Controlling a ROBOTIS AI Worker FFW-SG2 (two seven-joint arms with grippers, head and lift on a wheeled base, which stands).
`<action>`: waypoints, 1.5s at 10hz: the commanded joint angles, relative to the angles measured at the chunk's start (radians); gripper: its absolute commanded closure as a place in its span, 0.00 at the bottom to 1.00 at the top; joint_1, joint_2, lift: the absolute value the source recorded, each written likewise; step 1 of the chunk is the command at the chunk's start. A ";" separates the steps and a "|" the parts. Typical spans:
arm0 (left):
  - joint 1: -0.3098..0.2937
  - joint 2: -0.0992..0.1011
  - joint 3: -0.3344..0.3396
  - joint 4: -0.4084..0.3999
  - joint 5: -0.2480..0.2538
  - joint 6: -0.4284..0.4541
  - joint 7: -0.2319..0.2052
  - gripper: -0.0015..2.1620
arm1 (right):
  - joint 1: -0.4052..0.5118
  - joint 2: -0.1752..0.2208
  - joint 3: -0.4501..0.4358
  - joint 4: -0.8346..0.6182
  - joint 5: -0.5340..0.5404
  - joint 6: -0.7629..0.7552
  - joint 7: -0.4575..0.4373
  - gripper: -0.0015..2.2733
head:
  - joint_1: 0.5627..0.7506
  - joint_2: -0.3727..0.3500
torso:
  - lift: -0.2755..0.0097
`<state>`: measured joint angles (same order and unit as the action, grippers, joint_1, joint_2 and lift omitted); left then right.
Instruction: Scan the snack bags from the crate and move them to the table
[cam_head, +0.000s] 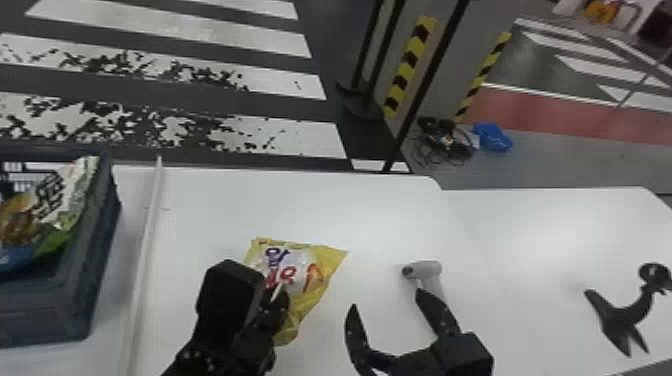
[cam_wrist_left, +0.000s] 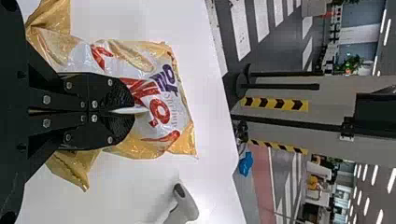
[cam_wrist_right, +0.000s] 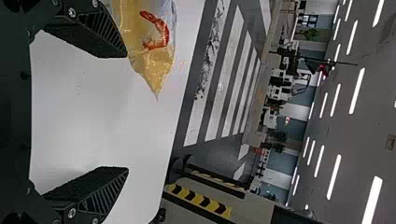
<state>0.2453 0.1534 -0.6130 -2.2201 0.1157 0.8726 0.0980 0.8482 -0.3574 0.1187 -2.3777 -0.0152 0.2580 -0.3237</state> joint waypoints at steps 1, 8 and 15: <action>0.000 -0.001 -0.008 0.062 0.005 -0.057 -0.006 0.85 | -0.001 -0.002 0.001 0.000 0.000 -0.001 0.000 0.06 | 0.70 0.03 | 0.63; -0.047 -0.063 -0.034 0.290 0.027 -0.186 -0.104 0.85 | 0.002 -0.002 -0.001 -0.003 0.000 -0.001 0.000 0.06 | 0.70 0.03 | 0.63; -0.060 -0.049 -0.036 0.223 -0.039 -0.152 -0.063 0.02 | 0.012 -0.008 -0.011 -0.009 0.000 -0.001 0.000 0.06 | 0.70 0.03 | 0.63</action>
<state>0.1808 0.0982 -0.6524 -1.9725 0.0819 0.7193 0.0360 0.8606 -0.3647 0.1075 -2.3869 -0.0154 0.2570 -0.3237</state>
